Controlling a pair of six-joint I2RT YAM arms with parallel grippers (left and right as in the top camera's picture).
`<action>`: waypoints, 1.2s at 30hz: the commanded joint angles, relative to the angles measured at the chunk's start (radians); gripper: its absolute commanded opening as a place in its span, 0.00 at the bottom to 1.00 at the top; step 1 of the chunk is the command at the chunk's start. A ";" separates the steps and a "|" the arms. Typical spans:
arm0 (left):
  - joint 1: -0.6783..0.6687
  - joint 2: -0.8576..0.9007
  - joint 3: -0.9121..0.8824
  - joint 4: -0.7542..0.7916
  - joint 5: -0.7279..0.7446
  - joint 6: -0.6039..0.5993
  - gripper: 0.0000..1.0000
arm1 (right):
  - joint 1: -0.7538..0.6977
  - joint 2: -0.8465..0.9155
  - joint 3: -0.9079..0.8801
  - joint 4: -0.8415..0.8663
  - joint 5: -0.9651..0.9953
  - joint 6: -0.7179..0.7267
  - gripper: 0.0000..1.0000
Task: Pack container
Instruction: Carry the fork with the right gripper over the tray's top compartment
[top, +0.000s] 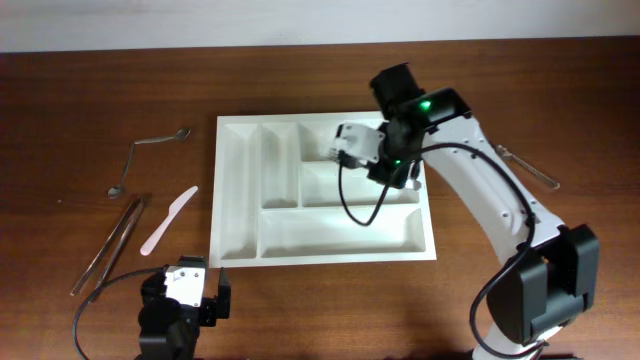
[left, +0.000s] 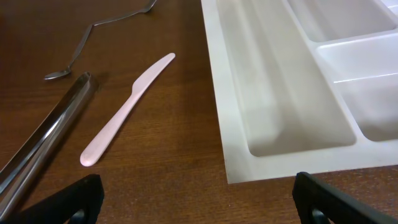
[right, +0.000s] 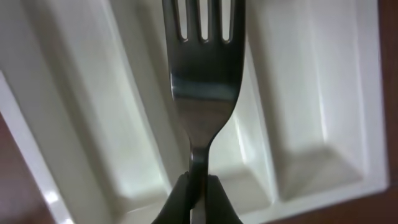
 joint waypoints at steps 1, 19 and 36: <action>-0.003 -0.007 -0.003 -0.002 -0.008 0.013 0.99 | 0.019 0.001 0.020 0.023 -0.010 -0.122 0.04; -0.003 -0.007 -0.003 -0.002 -0.008 0.013 0.99 | 0.005 0.151 0.019 0.216 0.013 -0.312 0.04; -0.003 -0.007 -0.003 -0.003 -0.008 0.013 0.99 | -0.074 0.202 0.019 0.435 -0.004 -0.315 0.04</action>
